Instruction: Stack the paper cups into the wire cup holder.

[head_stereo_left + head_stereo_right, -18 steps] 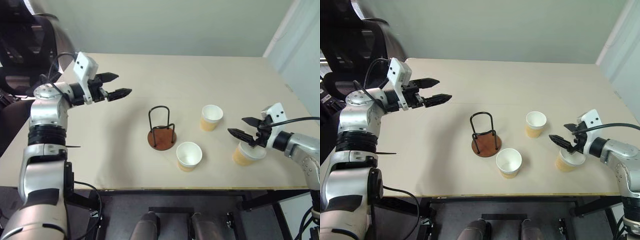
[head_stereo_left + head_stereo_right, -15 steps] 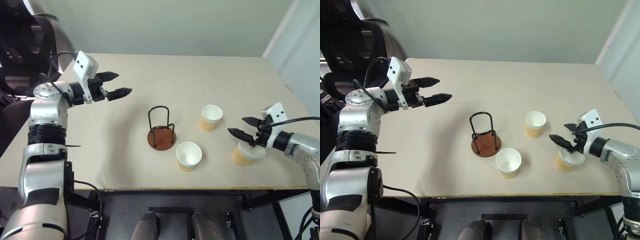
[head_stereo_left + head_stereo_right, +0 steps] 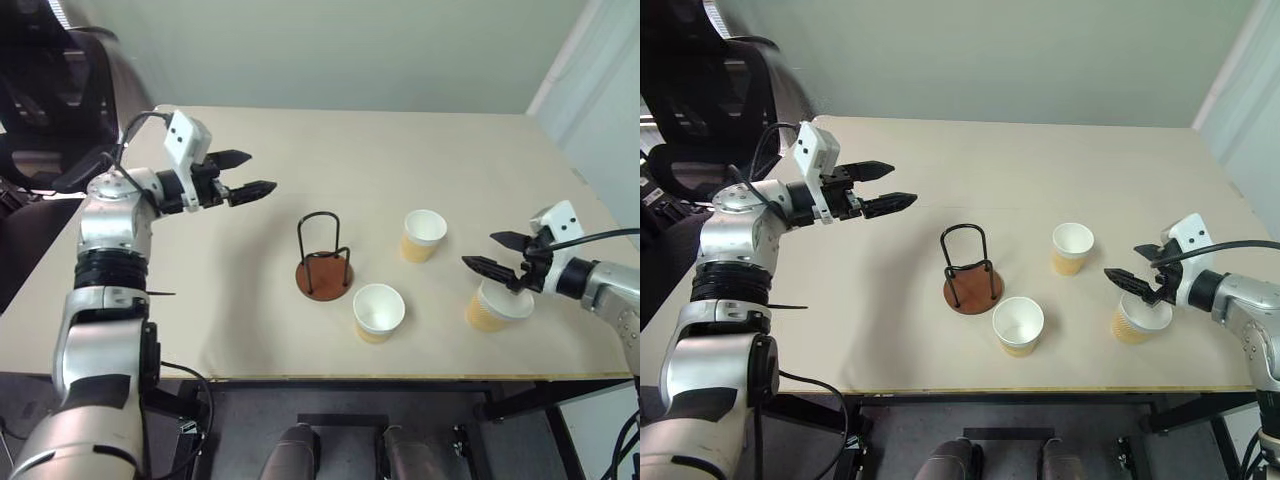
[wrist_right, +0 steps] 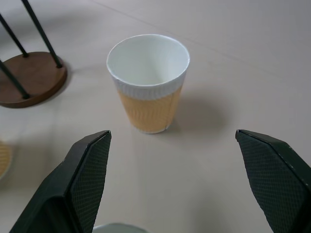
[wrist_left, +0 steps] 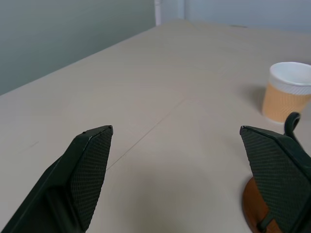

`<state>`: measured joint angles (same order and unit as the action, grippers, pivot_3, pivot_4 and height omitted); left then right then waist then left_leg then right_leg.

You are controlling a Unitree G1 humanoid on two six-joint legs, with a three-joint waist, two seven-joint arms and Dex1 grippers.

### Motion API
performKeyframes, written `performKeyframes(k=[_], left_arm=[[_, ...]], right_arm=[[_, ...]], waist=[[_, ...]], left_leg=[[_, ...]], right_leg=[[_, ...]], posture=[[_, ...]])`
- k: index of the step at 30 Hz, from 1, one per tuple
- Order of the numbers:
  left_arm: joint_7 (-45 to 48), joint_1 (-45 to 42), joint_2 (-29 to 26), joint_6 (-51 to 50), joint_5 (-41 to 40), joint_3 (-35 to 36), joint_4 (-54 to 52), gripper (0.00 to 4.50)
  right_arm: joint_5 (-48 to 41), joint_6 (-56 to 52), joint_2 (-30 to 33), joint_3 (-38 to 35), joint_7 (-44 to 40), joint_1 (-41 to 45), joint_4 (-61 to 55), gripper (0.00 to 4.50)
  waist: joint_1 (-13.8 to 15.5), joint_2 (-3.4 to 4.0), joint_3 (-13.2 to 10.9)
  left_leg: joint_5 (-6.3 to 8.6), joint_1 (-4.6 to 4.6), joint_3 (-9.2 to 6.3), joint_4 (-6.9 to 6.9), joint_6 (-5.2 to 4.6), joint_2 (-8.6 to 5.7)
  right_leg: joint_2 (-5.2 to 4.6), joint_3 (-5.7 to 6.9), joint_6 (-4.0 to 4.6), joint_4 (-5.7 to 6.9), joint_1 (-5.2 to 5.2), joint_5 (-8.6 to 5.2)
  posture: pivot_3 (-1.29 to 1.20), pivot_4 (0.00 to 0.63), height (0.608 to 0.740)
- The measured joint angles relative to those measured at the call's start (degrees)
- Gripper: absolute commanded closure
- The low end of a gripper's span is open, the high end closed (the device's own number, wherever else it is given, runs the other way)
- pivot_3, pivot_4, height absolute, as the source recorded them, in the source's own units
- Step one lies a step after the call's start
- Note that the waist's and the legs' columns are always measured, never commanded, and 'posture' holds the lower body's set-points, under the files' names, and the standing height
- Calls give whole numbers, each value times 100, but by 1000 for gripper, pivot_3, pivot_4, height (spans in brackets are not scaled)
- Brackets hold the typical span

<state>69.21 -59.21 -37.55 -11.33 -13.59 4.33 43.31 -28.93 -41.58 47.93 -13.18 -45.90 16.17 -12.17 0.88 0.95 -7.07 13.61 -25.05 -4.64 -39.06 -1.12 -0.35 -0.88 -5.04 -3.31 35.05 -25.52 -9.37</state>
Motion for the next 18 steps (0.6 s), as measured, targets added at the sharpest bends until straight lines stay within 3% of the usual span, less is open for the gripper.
performKeyframes(k=[10, 18], left_arm=[[1332, -327, 99, 642, 456, -768, 679, 20], [1445, -340, -189, 906, 664, -779, 963, 20]], right_arm=[[-296, -400, 137, -173, 15, -216, -611, 328], [-354, -481, 254, -208, 14, -225, -612, 328]], waist=[[-8, 0, 0], [-3, 0, 0]], left_leg=[[1, -2, 1, 0, -2, 0], [2, -3, -1, 0, -3, 1]], right_leg=[[0, -2, -8, -2, -1, 4], [1, -1, -9, -4, -2, 2]], posture=[[0, 150, 740], [0, 150, 740]])
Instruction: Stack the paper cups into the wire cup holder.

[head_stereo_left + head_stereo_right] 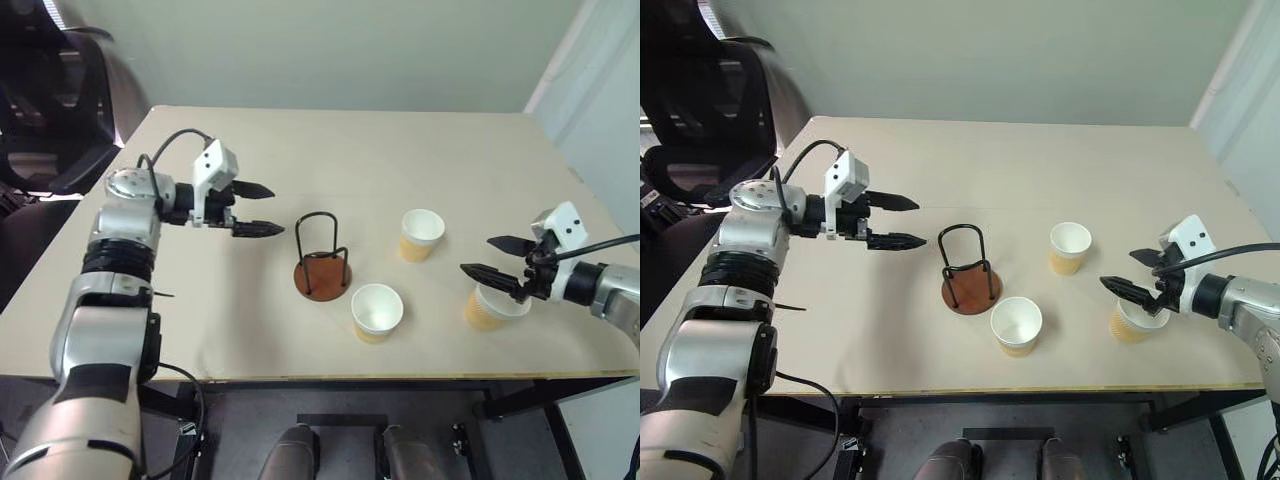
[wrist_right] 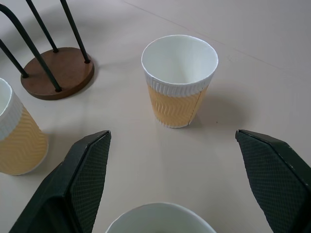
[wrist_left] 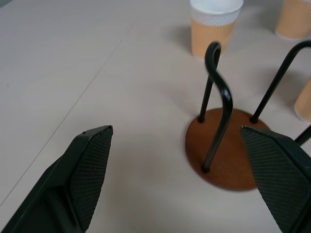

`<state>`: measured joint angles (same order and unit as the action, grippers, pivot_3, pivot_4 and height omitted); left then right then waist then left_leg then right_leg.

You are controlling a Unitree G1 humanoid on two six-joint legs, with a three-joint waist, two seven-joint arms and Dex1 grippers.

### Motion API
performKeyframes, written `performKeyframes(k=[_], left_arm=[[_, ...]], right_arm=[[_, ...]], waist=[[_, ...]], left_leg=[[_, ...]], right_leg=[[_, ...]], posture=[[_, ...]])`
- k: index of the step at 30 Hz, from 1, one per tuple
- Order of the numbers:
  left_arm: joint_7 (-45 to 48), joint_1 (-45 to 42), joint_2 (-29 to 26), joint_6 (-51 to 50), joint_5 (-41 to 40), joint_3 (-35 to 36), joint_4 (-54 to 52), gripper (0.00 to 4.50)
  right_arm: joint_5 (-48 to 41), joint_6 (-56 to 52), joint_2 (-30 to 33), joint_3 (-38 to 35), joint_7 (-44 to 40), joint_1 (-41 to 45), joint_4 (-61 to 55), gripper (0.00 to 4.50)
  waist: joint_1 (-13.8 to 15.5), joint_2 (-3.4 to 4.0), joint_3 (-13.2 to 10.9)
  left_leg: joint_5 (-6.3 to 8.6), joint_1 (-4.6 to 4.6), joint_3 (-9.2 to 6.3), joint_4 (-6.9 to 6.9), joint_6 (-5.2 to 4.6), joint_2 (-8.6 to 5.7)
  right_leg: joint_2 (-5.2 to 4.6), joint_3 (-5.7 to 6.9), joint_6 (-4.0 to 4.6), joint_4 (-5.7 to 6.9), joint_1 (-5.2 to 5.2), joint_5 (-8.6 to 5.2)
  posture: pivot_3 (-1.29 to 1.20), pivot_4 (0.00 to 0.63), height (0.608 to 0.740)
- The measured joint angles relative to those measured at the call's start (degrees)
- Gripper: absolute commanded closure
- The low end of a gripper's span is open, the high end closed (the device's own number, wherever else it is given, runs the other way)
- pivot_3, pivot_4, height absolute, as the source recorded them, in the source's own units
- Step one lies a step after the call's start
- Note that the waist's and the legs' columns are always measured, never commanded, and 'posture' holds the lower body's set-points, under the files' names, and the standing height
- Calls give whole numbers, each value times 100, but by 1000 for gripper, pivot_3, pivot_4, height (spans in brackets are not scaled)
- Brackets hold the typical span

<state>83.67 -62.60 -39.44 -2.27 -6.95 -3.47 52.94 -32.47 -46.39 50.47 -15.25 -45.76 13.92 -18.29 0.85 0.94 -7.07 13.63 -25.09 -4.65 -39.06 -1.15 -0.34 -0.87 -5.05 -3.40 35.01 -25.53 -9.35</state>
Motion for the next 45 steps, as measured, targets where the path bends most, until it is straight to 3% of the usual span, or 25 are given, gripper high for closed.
performKeyframes(k=[13, 24, 36, 45], left_arm=[[-183, 661, 226, -413, -204, 49, -640, 20], [-644, 695, 623, -430, -286, 102, -667, 20], [-368, 901, 651, -588, -278, 73, -678, 20], [-478, 960, 613, -409, -158, 37, -618, 3091]], right_arm=[[-3, -1, 21, 2, -7, 8, 4, 328], [-7, -2, 23, 2, -9, 7, 4, 328], [-45, -15, 39, 2, -9, 11, 4, 328], [-114, -23, 39, 2, 2, 22, 3, 328]], waist=[[15, 0, 0], [21, 0, 0], [26, 0, 0], [26, 0, 0]], left_leg=[[0, -1, 1, -2, -2, 0], [-1, 1, 2, -7, -5, -1], [-2, 0, 4, -9, -5, -1], [-2, 0, 4, -9, -5, -1]], right_leg=[[-1, 1, -8, 2, -1, 5], [-1, 0, -37, 3, 2, 22], [-1, -2, -24, 2, 2, 15], [-1, -2, -26, 2, 3, 16]], posture=[[0, 150, 740], [0, 150, 740], [0, 150, 740], [0, 150, 740]])
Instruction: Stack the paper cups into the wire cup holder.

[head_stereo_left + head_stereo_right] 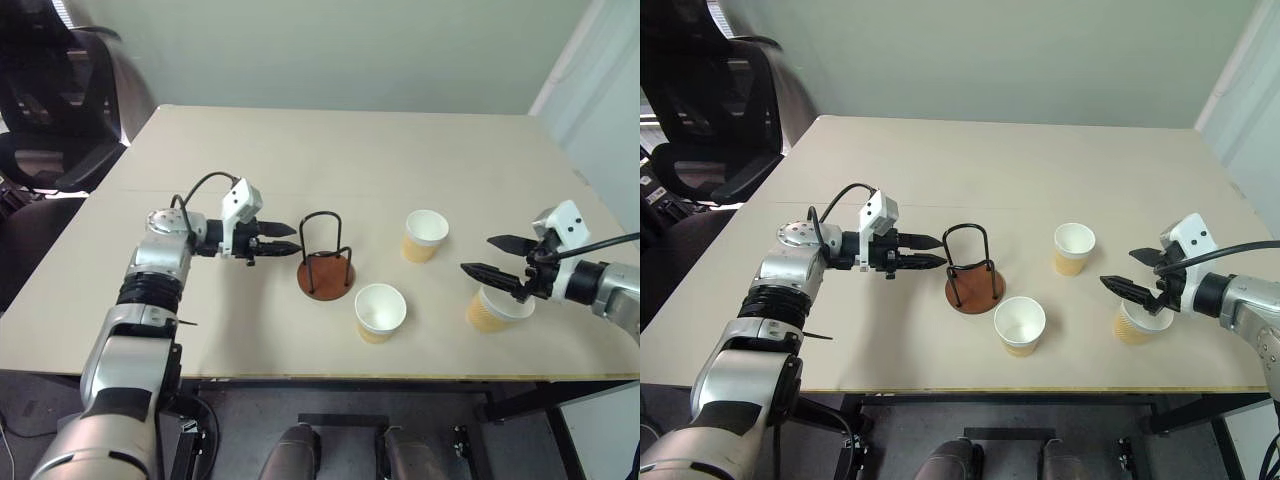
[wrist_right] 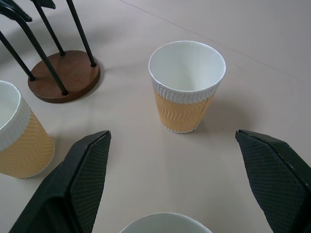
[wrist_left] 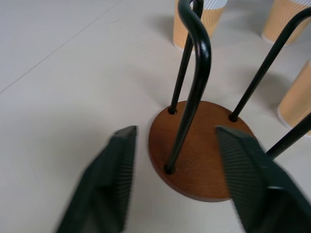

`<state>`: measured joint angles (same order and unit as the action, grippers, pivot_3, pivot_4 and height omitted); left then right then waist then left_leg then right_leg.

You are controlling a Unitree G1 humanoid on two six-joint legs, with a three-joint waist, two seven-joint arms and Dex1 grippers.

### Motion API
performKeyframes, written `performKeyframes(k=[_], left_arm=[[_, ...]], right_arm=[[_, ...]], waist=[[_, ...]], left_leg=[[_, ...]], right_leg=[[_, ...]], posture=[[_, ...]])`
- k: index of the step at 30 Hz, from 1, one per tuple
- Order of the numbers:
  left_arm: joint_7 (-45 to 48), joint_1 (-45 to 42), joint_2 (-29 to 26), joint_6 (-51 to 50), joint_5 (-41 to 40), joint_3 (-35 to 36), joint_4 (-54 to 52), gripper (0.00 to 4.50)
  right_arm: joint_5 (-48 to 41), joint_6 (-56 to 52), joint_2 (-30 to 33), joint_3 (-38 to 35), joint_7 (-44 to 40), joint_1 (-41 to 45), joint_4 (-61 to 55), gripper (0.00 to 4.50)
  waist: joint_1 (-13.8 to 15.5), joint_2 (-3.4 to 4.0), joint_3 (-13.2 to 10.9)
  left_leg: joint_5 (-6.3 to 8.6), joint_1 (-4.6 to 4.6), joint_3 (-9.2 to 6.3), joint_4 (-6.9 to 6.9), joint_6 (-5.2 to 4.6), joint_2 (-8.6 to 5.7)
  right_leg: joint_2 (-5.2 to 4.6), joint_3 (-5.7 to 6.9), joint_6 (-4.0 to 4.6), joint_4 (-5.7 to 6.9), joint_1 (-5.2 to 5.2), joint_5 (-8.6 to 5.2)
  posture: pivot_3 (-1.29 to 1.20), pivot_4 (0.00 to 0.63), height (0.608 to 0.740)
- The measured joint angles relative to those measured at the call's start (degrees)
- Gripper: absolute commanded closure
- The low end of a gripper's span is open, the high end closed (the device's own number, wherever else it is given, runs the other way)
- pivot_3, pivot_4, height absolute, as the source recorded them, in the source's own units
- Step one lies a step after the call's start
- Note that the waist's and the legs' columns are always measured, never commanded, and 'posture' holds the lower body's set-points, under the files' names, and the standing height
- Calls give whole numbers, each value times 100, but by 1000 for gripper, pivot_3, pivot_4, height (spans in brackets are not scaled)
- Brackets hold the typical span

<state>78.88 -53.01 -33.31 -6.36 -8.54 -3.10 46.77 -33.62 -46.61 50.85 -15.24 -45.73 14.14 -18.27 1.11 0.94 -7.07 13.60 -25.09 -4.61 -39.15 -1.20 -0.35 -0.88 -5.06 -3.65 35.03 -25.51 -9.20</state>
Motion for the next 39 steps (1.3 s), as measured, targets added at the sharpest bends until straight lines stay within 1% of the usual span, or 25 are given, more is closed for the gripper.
performKeyframes(k=[6, 10, 13, 17, 18, 24, 32, 37, 39], left_arm=[[-278, -2, 2, 284, 130, 1, 248, 3091], [-261, -2, -1, 277, 135, 1, 274, 3091], [-182, -5, -5, 134, 123, 4, 295, 2555], [-277, -43, -32, 167, 134, 14, 329, 1166], [-318, -60, -38, 221, 147, 14, 342, 887], [-457, -79, 7, 557, 183, 13, 464, 887], [-527, -116, 397, 866, 255, -28, 577, 887], [-420, -218, 548, 905, 317, -102, 659, 887], [-407, -279, 570, 939, 361, -127, 766, 887]], right_arm=[[-26, -1, -2, 0, 30, -2, -6, 328], [-50, -2, -1, 0, 32, -2, -7, 328], [-55, -3, -1, 0, 32, -1, -7, 328], [-57, -3, -1, 0, 32, -1, -7, 328], [-57, -3, -1, 0, 32, -1, -7, 328], [-56, -2, -1, 0, 32, -1, -2, 328], [-98, -16, 0, -3, 15, 4, 3, 328], [-755, -346, 71, -45, -313, 109, -218, 328], [-1012, -461, 198, -137, -433, 251, -289, 328]], waist=[[-2, 0, 0], [-2, 0, 0], [-3, 0, 0], [0, 0, 0], [1, 0, 0], [2, 0, 0], [7, 0, 0], [4, 0, 0], [3, 0, 0]], left_leg=[[0, 0, -1, 0, 0, 0], [0, 0, 0, 1, 0, 0], [0, 0, -1, 1, 0, 0], [0, 0, -1, 0, 0, 0], [0, 0, 0, 0, 0, 0], [0, 0, 0, 1, 0, 0], [0, 0, 1, 0, 0, -1], [-1, 0, 8, 1, 0, -1], [-1, -1, 13, 1, 0, -2]], right_leg=[[0, 1, 0, 0, 0, 0], [0, 1, 0, 0, 0, 0], [0, 1, 0, 1, -1, 0], [0, 1, 0, 0, 0, 0], [0, 1, 0, 0, 0, 0], [0, 1, 0, 0, 0, 0], [0, 0, -18, 0, 0, 10], [4, 1, -18, -1, 0, 8], [4, 1, -1, -2, 0, -4]], posture=[[0, 150, 740], [0, 150, 740], [0, 150, 740], [0, 150, 740], [0, 150, 740], [0, 150, 740], [0, 150, 740], [0, 150, 740], [0, 150, 740]])
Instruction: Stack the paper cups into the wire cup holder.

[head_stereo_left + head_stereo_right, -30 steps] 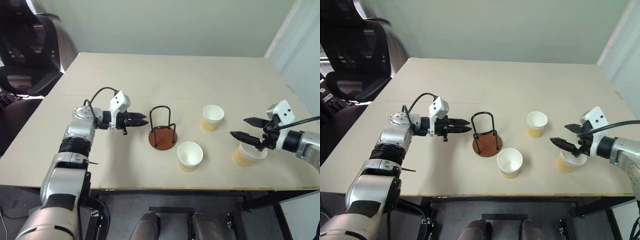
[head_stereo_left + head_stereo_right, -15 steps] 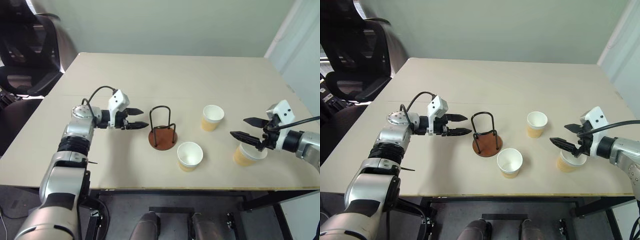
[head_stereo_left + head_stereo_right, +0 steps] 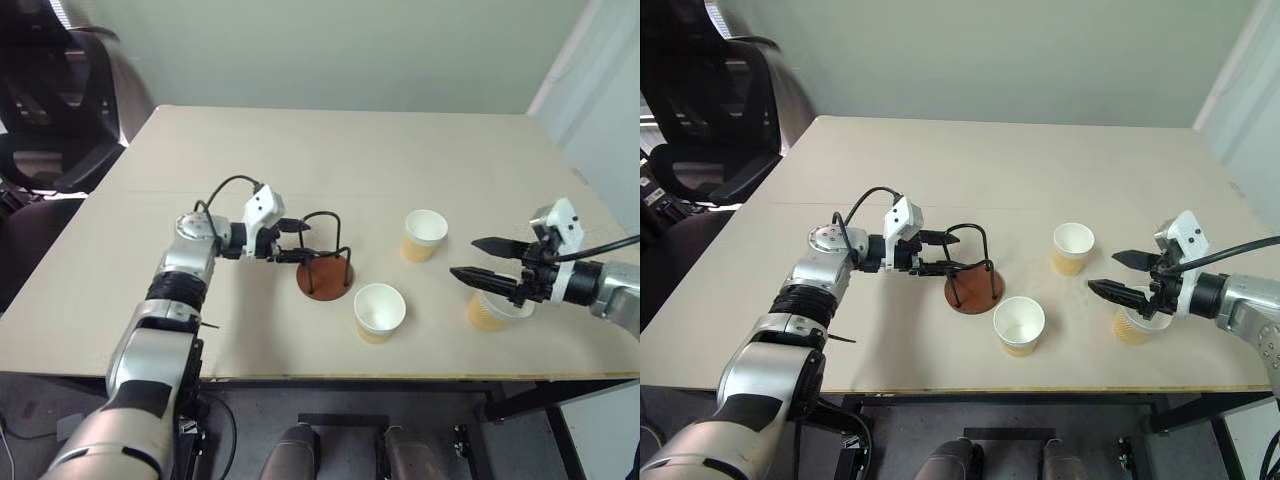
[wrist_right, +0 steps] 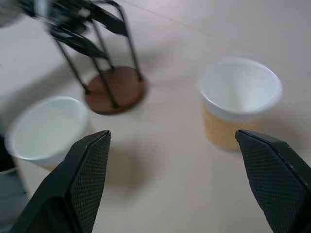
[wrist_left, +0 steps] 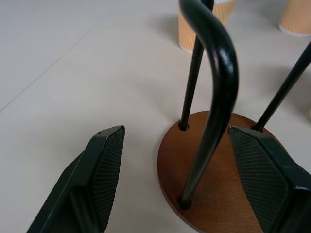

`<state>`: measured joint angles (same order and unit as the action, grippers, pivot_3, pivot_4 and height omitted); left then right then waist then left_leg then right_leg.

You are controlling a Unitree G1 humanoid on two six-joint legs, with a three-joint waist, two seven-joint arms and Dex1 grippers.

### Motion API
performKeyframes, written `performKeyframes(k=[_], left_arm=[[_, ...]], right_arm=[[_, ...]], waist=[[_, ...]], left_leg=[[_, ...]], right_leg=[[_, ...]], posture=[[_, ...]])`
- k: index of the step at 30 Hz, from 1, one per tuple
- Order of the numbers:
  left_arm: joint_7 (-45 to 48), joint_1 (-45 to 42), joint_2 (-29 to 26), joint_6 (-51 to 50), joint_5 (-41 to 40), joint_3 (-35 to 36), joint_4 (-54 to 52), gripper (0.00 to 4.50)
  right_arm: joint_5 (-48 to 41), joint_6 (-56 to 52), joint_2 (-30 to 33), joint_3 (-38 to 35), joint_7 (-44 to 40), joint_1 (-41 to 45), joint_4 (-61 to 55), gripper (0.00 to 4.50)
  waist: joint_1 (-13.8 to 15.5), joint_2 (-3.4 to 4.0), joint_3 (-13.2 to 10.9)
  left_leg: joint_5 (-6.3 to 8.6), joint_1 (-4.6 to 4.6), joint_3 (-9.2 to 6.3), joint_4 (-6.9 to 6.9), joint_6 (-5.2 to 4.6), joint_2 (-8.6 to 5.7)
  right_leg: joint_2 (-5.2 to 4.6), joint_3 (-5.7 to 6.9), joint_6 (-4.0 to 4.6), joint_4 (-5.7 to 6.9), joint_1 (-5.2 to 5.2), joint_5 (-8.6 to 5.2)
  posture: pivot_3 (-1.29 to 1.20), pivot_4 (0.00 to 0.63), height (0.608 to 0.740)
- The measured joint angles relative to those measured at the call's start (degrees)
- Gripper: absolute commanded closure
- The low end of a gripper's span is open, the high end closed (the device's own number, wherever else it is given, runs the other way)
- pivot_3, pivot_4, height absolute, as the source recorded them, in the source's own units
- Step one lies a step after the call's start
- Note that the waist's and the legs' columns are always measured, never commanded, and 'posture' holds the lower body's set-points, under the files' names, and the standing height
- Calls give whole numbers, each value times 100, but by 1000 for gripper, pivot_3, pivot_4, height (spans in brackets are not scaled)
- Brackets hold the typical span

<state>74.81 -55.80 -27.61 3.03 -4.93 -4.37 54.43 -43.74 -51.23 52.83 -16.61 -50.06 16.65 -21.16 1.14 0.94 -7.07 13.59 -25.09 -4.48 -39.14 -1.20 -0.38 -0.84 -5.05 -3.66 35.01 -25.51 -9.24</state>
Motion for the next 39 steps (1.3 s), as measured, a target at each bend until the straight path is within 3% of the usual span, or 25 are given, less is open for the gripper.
performKeyframes(k=[8, 14, 18, 25, 39], left_arm=[[38, -156, 130, 196, 46, -23, 381, 887], [-20, -195, 179, 334, 78, -21, 652, 887], [-87, -246, 246, 355, 85, -5, 746, 1800], [-138, -425, 259, 302, 35, 147, 946, 4428], [-134, -544, 641, 198, 15, 264, 1108, 4473]], right_arm=[[-663, -305, 355, -100, -167, 851, -56, 328], [-670, -307, 368, -82, -165, 881, -44, 328], [-669, -307, 360, -65, -158, 880, -44, 328], [-662, -303, 339, -48, -125, 854, -45, 328], [-648, -288, 338, -43, -113, 686, -75, 328]], waist=[[25, -2, 1], [27, -2, 1], [28, -1, 1], [23, -2, 1], [43, -1, 1]], left_leg=[[-5, 0, -3, -3, -5, -1], [-4, -1, -2, -1, -6, -1], [-4, -2, -1, -2, -6, -1], [-4, -1, -1, -2, -6, -1], [-5, -3, 2, -4, -8, -1]], right_leg=[[0, -3, 18, 1, 1, -10], [-2, -4, 8, 2, -1, -6], [-2, -3, -23, 2, -1, 13], [-1, -2, -24, 2, -1, 13], [-2, -1, -30, 1, -1, 16]], posture=[[0, 150, 740], [0, 150, 740], [0, 150, 740], [0, 150, 740], [0, 150, 740]])
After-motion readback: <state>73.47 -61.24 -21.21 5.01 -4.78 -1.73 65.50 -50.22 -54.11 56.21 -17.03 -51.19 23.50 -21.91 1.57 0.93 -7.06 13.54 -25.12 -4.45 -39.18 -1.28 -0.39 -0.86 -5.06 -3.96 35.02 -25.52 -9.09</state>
